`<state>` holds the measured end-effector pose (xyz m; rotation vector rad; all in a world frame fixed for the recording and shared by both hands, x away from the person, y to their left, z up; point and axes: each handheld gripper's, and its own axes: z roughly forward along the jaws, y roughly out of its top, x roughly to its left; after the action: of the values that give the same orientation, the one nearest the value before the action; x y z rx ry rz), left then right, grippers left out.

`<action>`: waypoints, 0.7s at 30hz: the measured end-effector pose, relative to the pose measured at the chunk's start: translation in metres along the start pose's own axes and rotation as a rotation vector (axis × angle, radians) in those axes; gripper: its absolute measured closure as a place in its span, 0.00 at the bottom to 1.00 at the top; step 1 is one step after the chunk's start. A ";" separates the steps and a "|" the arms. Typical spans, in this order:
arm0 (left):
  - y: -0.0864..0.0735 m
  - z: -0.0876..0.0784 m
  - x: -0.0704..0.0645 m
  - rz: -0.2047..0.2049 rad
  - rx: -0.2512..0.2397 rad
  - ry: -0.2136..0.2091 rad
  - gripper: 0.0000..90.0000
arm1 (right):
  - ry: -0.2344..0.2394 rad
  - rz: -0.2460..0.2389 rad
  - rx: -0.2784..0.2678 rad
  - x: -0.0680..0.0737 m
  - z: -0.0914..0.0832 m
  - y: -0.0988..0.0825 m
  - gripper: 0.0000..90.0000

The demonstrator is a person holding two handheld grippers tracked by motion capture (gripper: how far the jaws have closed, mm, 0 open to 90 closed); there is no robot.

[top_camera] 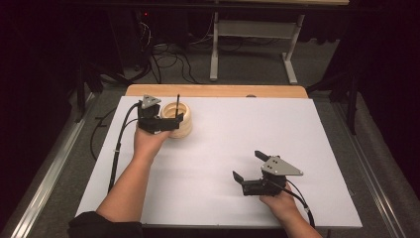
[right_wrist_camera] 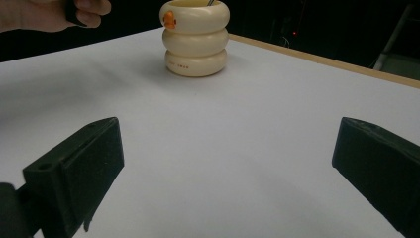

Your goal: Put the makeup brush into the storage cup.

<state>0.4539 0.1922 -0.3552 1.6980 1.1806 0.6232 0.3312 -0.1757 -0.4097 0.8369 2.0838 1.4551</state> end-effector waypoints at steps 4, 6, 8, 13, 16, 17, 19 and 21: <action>-0.001 -0.004 -0.002 0.004 -0.010 0.003 0.00 | -0.002 0.002 0.000 0.000 0.000 0.000 0.01; 0.000 -0.007 -0.003 0.008 -0.012 -0.001 0.00 | -0.001 -0.003 -0.002 0.000 0.000 0.000 0.01; 0.000 -0.010 -0.004 0.012 -0.015 -0.007 0.00 | -0.001 -0.004 -0.002 0.000 0.000 0.000 0.01; -0.003 -0.020 -0.006 -0.001 -0.030 -0.004 0.00 | -0.003 -0.005 -0.003 0.001 0.000 0.000 0.01; -0.008 -0.025 -0.006 0.006 -0.023 -0.004 0.00 | -0.004 -0.009 -0.003 0.000 0.000 0.000 0.01; -0.010 -0.028 -0.006 0.002 -0.026 -0.006 0.00 | -0.004 -0.009 -0.003 0.000 0.000 0.000 0.01; -0.014 -0.032 -0.006 -0.004 -0.030 -0.010 0.00 | -0.007 -0.004 0.001 0.001 0.000 0.000 0.01; -0.017 -0.035 -0.006 -0.004 -0.032 -0.011 0.00 | -0.006 -0.004 0.002 0.001 0.000 0.000 0.01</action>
<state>0.4159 0.2024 -0.3550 1.6694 1.1605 0.6269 0.3305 -0.1749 -0.4097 0.8361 2.0816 1.4463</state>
